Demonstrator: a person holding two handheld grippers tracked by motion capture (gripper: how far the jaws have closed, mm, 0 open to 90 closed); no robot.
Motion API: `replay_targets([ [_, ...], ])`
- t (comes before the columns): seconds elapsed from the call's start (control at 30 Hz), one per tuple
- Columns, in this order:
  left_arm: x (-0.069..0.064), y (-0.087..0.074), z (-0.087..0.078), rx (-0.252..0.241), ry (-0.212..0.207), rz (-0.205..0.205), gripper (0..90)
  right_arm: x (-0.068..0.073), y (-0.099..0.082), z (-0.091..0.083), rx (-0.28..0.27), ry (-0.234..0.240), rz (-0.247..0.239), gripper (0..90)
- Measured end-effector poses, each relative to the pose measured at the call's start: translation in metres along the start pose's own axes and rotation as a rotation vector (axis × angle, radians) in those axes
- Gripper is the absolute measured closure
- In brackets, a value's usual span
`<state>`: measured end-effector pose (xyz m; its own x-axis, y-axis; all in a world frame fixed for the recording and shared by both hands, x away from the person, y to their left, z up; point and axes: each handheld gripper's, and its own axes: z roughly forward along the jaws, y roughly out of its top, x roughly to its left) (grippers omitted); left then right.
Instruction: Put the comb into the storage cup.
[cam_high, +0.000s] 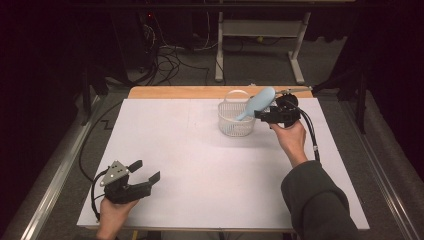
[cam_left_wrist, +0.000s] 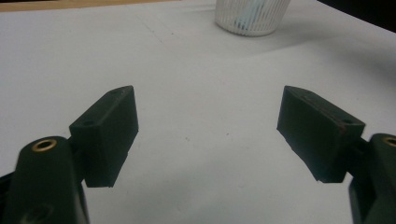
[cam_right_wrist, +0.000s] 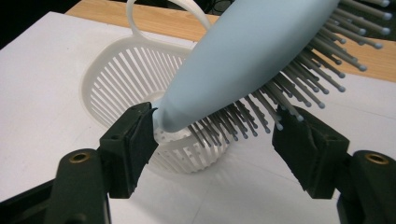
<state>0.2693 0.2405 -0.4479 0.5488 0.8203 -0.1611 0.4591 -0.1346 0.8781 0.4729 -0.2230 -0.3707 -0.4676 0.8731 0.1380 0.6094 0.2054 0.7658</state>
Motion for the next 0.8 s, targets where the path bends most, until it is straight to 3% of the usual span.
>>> replay_targets([
  [0.8,0.002,0.0,0.0,-0.003,-0.007,-0.012,19.9,-0.001,-0.012,-0.02,-0.034,0.004,-0.034,26.8],
])
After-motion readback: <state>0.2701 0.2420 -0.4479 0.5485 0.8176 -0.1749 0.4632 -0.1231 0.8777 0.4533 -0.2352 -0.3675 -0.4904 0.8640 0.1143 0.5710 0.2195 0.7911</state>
